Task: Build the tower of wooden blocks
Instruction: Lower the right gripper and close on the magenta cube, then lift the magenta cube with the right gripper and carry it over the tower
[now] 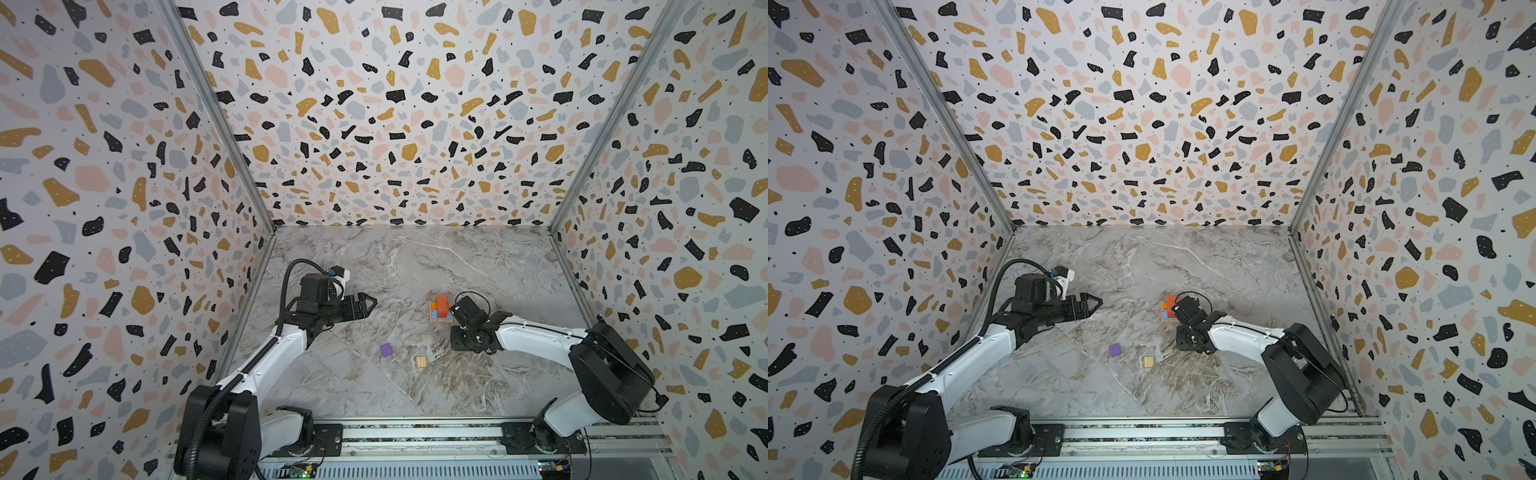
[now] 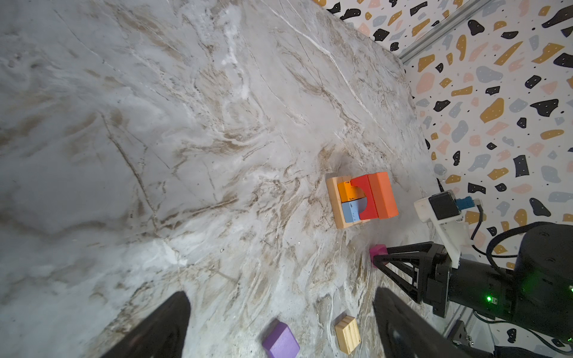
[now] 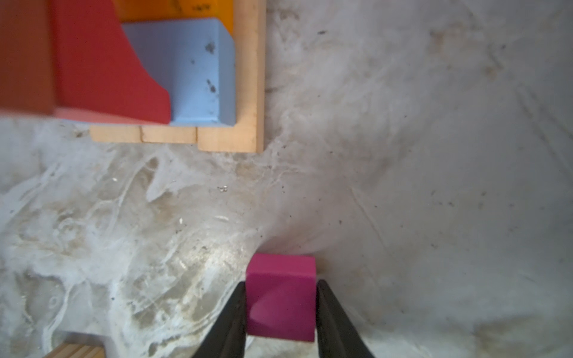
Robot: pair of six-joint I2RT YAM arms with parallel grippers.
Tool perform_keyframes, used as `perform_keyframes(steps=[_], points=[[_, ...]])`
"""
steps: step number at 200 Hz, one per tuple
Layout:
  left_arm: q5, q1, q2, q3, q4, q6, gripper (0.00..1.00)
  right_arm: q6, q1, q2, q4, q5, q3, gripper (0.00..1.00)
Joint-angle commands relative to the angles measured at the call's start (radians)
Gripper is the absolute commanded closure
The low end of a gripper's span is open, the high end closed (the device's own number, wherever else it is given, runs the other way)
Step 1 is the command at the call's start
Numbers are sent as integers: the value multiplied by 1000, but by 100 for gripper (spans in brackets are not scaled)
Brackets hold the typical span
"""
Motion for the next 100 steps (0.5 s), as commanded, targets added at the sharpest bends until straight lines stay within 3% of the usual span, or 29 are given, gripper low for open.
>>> perform_keyframes(steps=[1, 80, 100], points=[[7, -5, -1, 7, 32, 13, 6, 1, 3, 1, -28, 29, 41, 66], [7, -4, -1, 7, 30, 13, 6, -3, 16, -27, -100, 76, 85, 67], [10, -5, -1, 7, 30, 13, 6, -3, 16, -66, -122, 81, 98, 74]])
